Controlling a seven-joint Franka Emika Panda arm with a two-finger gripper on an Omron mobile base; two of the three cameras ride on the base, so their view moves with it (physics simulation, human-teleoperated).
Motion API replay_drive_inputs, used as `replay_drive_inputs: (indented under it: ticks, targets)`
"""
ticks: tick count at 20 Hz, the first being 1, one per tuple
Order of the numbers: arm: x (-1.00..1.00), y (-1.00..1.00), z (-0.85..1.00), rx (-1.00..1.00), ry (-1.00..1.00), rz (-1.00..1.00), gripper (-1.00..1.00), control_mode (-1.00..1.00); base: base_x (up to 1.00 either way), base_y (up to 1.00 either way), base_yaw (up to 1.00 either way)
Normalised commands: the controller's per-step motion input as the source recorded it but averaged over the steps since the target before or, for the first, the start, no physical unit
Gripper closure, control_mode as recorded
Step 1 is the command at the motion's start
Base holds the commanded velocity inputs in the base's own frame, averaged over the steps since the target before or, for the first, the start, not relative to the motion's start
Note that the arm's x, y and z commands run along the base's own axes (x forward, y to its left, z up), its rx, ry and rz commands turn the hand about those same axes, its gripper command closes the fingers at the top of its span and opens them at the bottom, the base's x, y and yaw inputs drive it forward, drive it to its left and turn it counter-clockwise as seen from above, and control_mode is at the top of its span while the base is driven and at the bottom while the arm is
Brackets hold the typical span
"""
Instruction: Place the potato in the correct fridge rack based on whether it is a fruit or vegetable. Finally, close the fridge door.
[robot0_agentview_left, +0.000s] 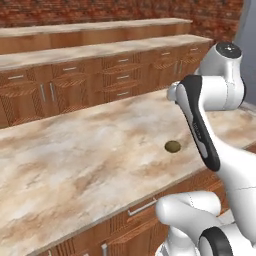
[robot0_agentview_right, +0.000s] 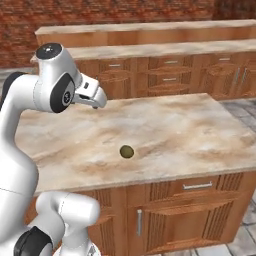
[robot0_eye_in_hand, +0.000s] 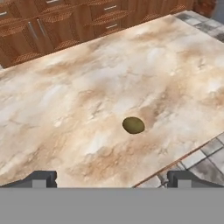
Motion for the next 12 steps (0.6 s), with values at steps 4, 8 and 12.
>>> replay_drive_inputs:
  ticks: [4, 8, 12]
  targets:
    - [0.00, 0.00, 0.00, 0.00, 0.00, 0.00, -1.00, 1.00, 0.00, -0.90, 0.40]
    - [0.00, 0.00, 0.00, 0.00, 0.00, 0.00, -1.00, 1.00, 0.00, -0.87, 0.39]
    - [0.00, 0.00, 0.00, 0.00, 0.00, 0.00, -1.00, 1.00, 0.00, -0.55, 0.32]
